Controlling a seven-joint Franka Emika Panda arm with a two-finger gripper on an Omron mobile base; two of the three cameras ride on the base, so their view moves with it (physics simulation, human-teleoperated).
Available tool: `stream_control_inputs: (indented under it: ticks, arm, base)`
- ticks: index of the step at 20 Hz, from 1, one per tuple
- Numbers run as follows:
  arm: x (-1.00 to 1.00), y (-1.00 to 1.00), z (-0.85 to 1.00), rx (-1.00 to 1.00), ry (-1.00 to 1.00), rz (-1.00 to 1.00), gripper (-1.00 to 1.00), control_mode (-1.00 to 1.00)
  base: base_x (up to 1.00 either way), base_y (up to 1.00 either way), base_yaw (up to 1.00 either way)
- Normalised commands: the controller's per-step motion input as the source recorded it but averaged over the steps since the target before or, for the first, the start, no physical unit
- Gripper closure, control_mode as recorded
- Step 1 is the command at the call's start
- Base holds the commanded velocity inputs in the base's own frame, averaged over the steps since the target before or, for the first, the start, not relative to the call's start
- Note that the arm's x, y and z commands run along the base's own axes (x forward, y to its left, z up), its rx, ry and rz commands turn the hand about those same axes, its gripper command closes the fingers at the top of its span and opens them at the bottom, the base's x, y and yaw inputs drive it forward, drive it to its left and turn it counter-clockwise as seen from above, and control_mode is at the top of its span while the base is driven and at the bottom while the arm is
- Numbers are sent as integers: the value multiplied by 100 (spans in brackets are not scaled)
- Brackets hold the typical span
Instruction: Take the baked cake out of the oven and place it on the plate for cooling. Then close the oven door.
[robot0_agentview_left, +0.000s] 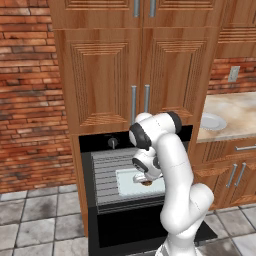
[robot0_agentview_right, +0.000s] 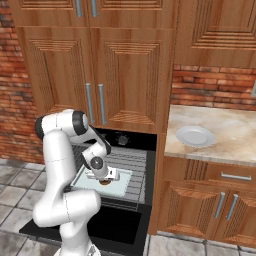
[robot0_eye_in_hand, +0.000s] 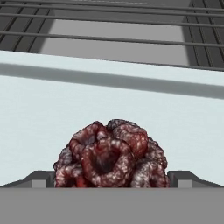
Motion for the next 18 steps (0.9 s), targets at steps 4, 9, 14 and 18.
stream_control_inputs:
  ticks: [4,9,14,18]
  arm:
    - [0,0,0,0,0,0,-100,-100]
    - [0,0,0,0,0,0,-100,-100]
    - [0,0,0,0,0,0,-100,-100]
    - [0,0,0,0,0,0,-100,-100]
  base:
    - [0,0,0]
    - [0,0,0]
    - [0,0,0]
    - [0,0,0]
